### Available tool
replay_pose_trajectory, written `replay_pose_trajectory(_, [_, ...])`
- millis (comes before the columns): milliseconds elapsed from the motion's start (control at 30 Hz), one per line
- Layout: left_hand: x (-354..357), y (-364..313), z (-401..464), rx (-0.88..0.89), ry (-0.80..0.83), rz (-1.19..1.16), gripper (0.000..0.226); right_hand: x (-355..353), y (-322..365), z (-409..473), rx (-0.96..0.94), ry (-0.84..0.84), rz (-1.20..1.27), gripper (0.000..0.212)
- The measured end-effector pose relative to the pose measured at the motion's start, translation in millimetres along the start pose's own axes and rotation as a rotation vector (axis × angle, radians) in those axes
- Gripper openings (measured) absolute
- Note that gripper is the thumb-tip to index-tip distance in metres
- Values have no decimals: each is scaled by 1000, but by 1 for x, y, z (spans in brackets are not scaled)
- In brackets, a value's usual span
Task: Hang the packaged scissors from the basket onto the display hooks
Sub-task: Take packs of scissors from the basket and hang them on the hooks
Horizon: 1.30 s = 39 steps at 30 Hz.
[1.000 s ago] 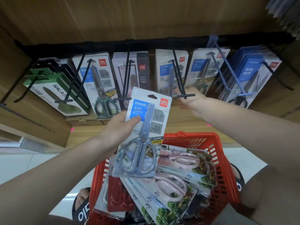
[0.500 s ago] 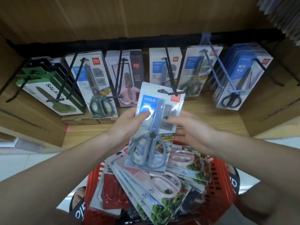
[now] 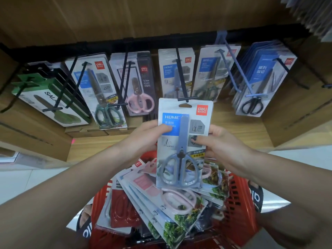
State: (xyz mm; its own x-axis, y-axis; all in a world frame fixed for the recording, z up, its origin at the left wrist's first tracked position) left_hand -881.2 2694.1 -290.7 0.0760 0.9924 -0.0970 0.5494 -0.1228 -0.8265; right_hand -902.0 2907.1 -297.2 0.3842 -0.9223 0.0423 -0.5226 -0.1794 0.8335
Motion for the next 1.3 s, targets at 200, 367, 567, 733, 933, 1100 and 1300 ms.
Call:
replay_pose_trajectory(200, [-6,-7,3,92,-43,28,23,-4,14,5,-54,-50,-24,31])
replay_pose_trajectory(367, [-1,-8,5,168,-214,283,28,-5,20,24,-76,-103,-21,32])
replay_pose_trajectory(567, [-7,-56,27,392,-378,360,61,-16,45,76,-166,-237,-83,30])
replay_pose_trajectory(733, [-6,-91,71,421,-435,276,59,-14,64,118,-171,-213,-118,32])
replay_pose_trajectory(933, [-6,-102,115,293,-469,205,60,-11,78,146,-168,-288,-115,32])
replay_pose_trajectory(1100, [-8,-101,130,311,-492,200,61,-13,77,160,-174,-274,-115,24])
replay_pose_trajectory(1300, [-7,-112,134,341,-560,180,52,-13,77,170,-152,-268,-85,33])
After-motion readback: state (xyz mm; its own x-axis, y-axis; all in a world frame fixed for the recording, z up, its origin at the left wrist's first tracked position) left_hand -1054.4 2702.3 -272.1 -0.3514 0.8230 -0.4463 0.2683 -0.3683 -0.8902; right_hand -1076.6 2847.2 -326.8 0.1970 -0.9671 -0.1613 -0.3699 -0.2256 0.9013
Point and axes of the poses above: each hand's wrist, its own z-axis towards the middle knuckle, its own x-axis out of the palm, y = z × x, the point moved 2 cm from there along z, towards the middle knuckle, and after that the axes turned 1 degree about -z, right-handed, at the moved point
